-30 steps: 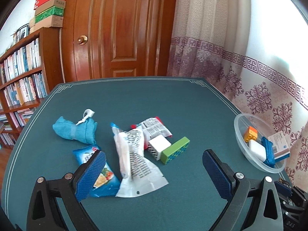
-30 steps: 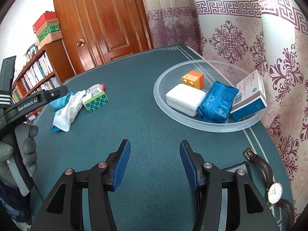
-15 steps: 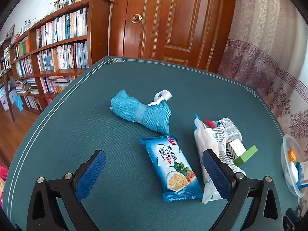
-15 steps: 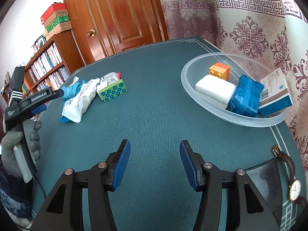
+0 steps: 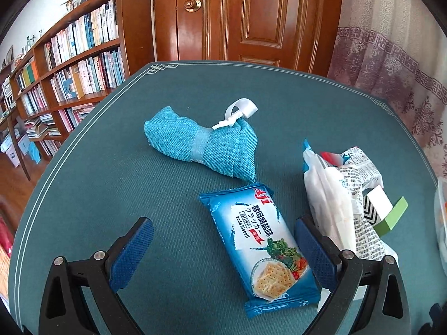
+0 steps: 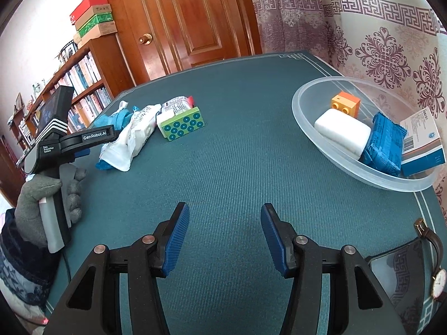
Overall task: Organize objects
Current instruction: 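Grasp the blue cracker packet with the left gripper, then lift the cracker packet with the left gripper while the right gripper grasps the green dotted block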
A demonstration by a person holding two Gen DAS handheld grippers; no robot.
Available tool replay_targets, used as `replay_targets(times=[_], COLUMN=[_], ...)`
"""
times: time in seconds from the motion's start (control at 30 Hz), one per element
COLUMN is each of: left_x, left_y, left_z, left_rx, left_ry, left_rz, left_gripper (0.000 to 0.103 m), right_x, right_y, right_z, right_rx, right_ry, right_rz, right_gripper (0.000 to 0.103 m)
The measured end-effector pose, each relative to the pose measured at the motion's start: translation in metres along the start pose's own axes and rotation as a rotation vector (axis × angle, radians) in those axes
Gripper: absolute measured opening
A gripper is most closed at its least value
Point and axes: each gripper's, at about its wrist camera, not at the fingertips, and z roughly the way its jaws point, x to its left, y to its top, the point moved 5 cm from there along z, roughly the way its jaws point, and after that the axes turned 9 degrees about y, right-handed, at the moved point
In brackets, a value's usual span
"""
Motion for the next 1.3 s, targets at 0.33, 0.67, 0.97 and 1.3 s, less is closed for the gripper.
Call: replay_targets(times=[0.33, 0.67, 0.97, 1.3], left_x=[-0.002, 0.004, 0.018, 0.018], left_y=[-0.002, -0.005, 0.003, 0.001], left_z=[0.001, -0.010, -0.030, -0.036], left_rx=[0.014, 0.004, -0.055, -0.063], left_ry=[-0.052, -0.082, -0.099, -0.137], left_rz=[0.020, 0.022, -0.007, -0.021], left_gripper=[0.066, 0.041, 0.041, 0.041], right_x=[0.009, 0.016, 0.033, 0.040], right_y=[0.005, 0.022, 0.052, 0.082], right_z=[0.008, 0.022, 0.060, 0.117], right_rx=[0.013, 0.028, 0.035, 0.072], right_ry=[0.006, 0.018, 0.018, 0.067], right_rz=[-0.020, -0.033, -0.091, -0.105], right_gripper=[0.055, 0.055, 0.055, 0.066])
